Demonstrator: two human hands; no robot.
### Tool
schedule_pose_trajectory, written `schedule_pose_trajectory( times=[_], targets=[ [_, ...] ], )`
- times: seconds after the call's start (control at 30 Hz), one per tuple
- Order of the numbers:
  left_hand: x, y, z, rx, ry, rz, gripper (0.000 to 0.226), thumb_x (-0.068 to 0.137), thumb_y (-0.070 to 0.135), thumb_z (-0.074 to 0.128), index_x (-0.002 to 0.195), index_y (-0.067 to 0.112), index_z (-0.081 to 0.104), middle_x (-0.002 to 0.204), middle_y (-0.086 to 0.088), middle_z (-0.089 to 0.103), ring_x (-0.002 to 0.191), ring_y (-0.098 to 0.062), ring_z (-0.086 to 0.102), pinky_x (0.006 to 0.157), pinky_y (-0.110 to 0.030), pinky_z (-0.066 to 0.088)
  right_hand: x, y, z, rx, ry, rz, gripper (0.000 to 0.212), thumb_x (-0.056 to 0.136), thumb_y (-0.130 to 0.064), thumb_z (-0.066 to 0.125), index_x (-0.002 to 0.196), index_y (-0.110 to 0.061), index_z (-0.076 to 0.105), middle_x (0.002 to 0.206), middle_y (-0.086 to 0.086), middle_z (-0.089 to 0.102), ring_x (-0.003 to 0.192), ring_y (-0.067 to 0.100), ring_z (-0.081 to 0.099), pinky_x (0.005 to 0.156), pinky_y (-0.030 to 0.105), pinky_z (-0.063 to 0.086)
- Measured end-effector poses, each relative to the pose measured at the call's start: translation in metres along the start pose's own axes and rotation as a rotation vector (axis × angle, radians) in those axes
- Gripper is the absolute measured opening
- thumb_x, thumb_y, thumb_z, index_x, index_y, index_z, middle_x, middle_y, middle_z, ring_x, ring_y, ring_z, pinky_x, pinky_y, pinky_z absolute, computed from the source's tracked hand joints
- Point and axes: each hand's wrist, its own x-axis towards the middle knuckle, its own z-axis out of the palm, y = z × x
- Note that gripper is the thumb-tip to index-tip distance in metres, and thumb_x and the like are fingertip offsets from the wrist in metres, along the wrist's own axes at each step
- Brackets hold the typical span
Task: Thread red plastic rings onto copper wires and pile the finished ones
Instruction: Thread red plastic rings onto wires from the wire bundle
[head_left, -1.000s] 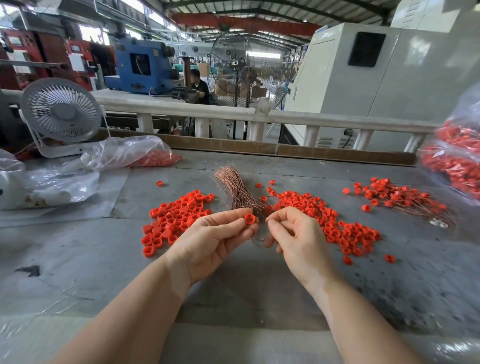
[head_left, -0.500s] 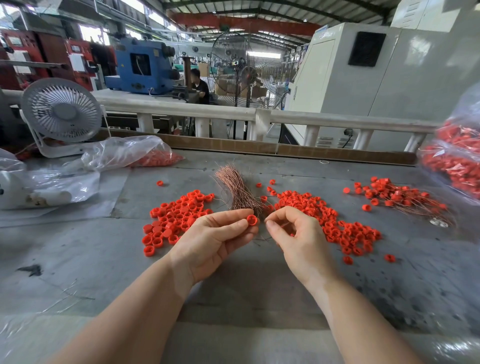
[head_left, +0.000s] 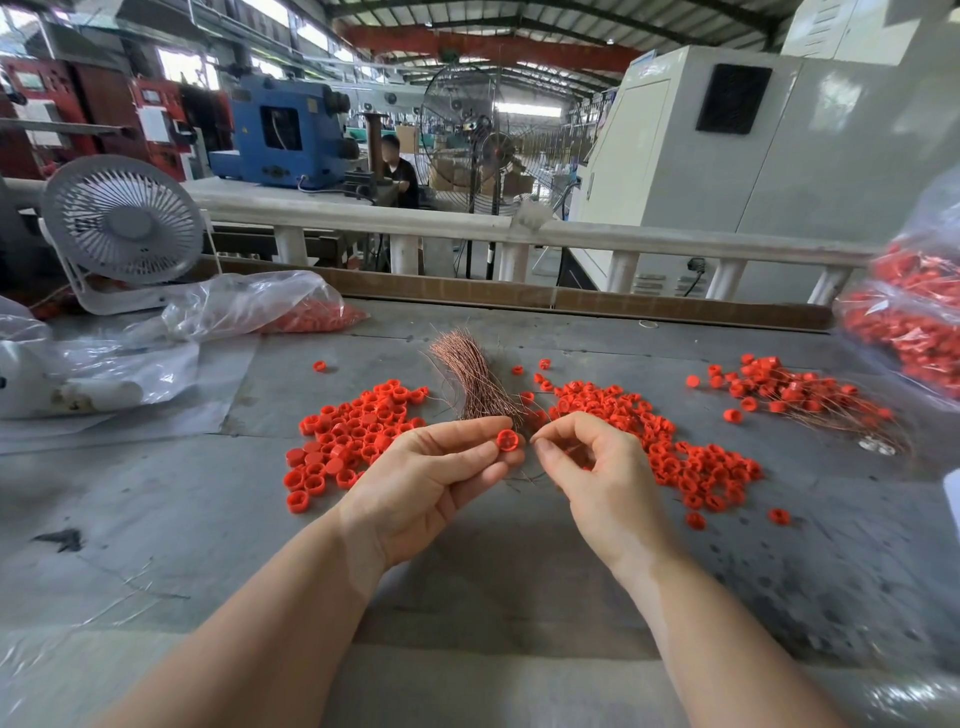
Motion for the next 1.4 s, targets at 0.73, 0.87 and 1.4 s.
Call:
schedule_pose_trajectory(
  times=[0.73, 0.87, 1.4],
  targets=[
    [-0.0008, -0.0007, 0.0002, 0.038, -0.029, 0.019, 0.024, 0.067, -0.001, 0.06, 0.081, 0.008, 0.077, 0.074, -0.011, 0.071, 0.067, -0.014, 0.069, 0.061, -0.02, 0.056, -0.0003, -0.0009, -0.0005, 0.008, -0.019, 0.013, 0.022, 0.084, -0.008, 0.065, 0.067, -0.023, 0.063, 0.055, -0.021, 0.057, 0.053, -0.001, 0.048, 0.055, 0.01, 0.035],
    [-0.0011, -0.0009, 0.0009, 0.031, -0.066, -0.007, 0.026, 0.069, 0.0, 0.058, 0.085, 0.007, 0.076, 0.077, -0.011, 0.07, 0.071, -0.015, 0.069, 0.065, -0.02, 0.057, 0.0001, -0.0012, -0.0005, 0.007, -0.02, 0.008, 0.023, 0.084, -0.008, 0.065, 0.066, -0.023, 0.063, 0.055, -0.021, 0.057, 0.053, -0.002, 0.048, 0.055, 0.01, 0.035],
    [-0.0028, 0.0003, 0.0029, 0.004, -0.067, 0.008, 0.021, 0.069, 0.001, 0.057, 0.077, 0.006, 0.076, 0.076, -0.012, 0.07, 0.072, -0.015, 0.07, 0.062, -0.018, 0.056, -0.0005, -0.0021, 0.0, 0.041, -0.048, 0.017, 0.024, 0.086, -0.008, 0.064, 0.068, -0.024, 0.064, 0.055, -0.021, 0.058, 0.052, -0.004, 0.048, 0.055, 0.008, 0.036]
  ],
)
